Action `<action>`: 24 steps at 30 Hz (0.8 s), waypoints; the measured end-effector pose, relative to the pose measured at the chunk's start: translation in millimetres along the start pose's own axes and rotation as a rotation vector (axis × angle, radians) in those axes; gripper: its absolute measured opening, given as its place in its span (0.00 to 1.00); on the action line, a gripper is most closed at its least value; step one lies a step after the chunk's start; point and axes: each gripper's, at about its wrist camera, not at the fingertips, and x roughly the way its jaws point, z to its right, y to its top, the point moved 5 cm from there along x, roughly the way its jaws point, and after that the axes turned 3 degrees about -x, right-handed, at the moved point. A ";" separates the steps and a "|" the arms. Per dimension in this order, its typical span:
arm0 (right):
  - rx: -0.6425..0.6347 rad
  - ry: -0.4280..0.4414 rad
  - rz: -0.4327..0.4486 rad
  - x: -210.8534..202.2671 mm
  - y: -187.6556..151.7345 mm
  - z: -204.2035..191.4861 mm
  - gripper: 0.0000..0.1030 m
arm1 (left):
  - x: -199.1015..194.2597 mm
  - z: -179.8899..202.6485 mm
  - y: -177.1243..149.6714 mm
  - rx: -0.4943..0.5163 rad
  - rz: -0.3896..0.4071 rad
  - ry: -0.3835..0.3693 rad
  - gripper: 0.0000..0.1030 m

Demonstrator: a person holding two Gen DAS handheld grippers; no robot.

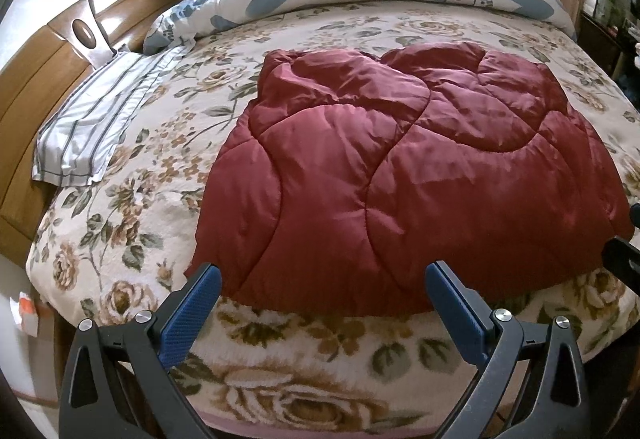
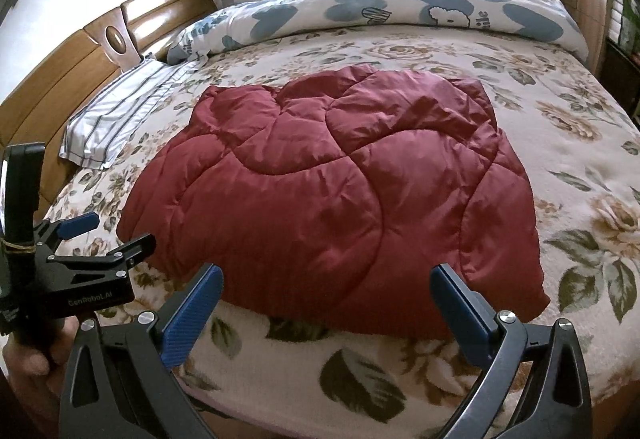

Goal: Fold large clothes

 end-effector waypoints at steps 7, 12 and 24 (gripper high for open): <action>0.007 -0.001 0.006 2.1 4.1 4.7 1.00 | 4.0 1.1 5.6 0.000 0.002 -0.002 0.99; 0.004 -0.004 0.010 1.8 7.3 6.5 1.00 | 5.2 1.7 8.1 0.000 0.001 -0.003 0.99; 0.005 -0.004 0.014 1.7 10.7 9.1 1.00 | 8.7 3.3 14.3 -0.001 0.003 -0.006 0.99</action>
